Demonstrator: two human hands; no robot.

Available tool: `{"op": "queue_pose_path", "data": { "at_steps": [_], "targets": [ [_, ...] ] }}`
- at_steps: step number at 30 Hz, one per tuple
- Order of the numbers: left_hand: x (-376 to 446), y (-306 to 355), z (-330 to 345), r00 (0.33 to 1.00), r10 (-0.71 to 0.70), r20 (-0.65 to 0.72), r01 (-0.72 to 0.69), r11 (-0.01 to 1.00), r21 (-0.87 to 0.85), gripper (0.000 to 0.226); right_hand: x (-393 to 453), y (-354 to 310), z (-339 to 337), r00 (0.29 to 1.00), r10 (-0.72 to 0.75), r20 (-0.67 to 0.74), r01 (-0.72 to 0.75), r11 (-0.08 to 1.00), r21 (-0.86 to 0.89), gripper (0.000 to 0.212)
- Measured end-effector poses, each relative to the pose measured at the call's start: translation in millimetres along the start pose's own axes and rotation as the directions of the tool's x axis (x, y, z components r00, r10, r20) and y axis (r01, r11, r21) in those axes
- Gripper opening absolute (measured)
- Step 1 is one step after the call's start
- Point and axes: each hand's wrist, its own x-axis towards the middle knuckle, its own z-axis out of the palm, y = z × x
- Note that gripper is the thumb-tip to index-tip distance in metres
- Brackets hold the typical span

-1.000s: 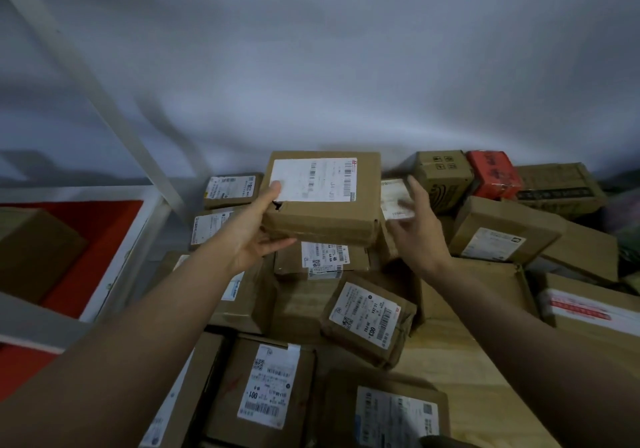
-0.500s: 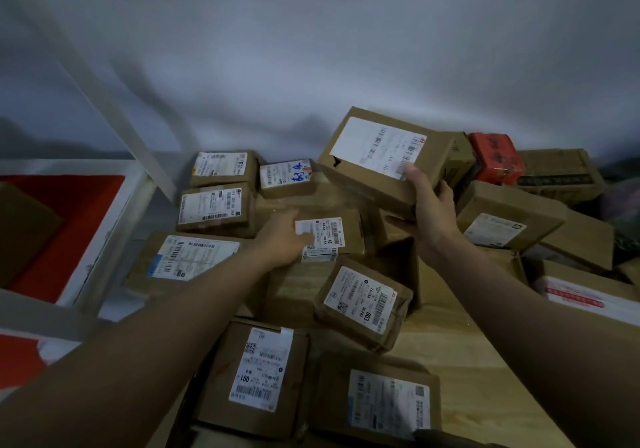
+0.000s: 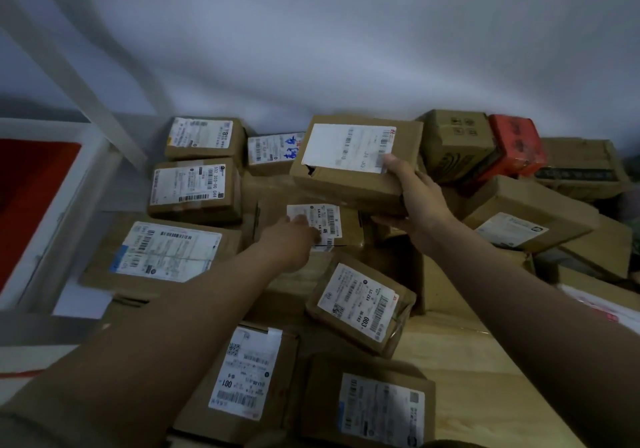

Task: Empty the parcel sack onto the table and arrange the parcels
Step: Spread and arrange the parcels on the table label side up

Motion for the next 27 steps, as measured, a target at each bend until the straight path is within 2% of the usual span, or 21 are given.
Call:
{"op": "queue_pose_path", "data": {
  "at_steps": [3, 7, 10, 14, 19, 21, 23, 25, 27],
  "targets": [
    [-6.1, -3.2, 3.3, 1.0, -0.026, 0.002, 0.026, 0.999, -0.024, 0.039, 15.4, -5.7, 27.4, 1.0, 0.022, 0.009, -0.021, 0.998, -0.059, 0.081],
    [-10.5, -6.4, -2.4, 0.999, -0.026, 0.02, 0.027, 0.996, -0.083, 0.032, 33.6, -1.0, 51.5, 0.979, -0.202, -0.036, 0.186, 0.947, -0.264, 0.103],
    [-16.0, -10.6, -12.5, 0.999, 0.035, 0.02, -0.033, 0.992, -0.12, 0.031, 42.7, 5.4, 47.8, 0.949, -0.315, 0.025, 0.296, 0.859, -0.419, 0.102],
    [-24.3, -25.6, -21.6, 0.994, 0.008, -0.111, -0.02, 0.995, -0.102, 0.032, 52.4, 6.0, 33.1, 0.97, -0.226, 0.086, 0.241, 0.865, -0.441, 0.098],
    [-34.3, -42.4, -32.7, 0.949, -0.123, -0.29, 0.107, 0.992, -0.071, 0.022, 54.0, 2.2, 36.5, 0.994, -0.08, 0.073, 0.105, 0.874, -0.475, 0.086],
    [-37.2, -50.0, -31.9, 0.91, -0.195, -0.365, 0.165, 0.98, -0.111, 0.034, 54.2, -0.4, 45.6, 0.998, 0.012, 0.066, 0.021, 0.874, -0.485, 0.081],
    [-38.4, -55.7, -28.8, 0.89, -0.245, -0.385, 0.19, 0.966, -0.174, 0.054, 52.3, -0.1, 57.0, 0.991, 0.074, 0.114, -0.007, 0.868, -0.497, 0.064],
    [-39.0, -57.0, -26.9, 0.883, -0.246, -0.4, 0.164, 0.96, -0.228, 0.071, 47.0, 5.7, 68.2, 0.981, 0.071, 0.182, 0.036, 0.85, -0.526, 0.042],
    [-38.8, -55.1, -26.6, 0.892, -0.188, -0.41, 0.1, 0.969, -0.226, 0.078, 43.9, 17.1, 76.3, 0.974, 0.023, 0.223, 0.119, 0.791, -0.6, 0.033]
  ]
}}
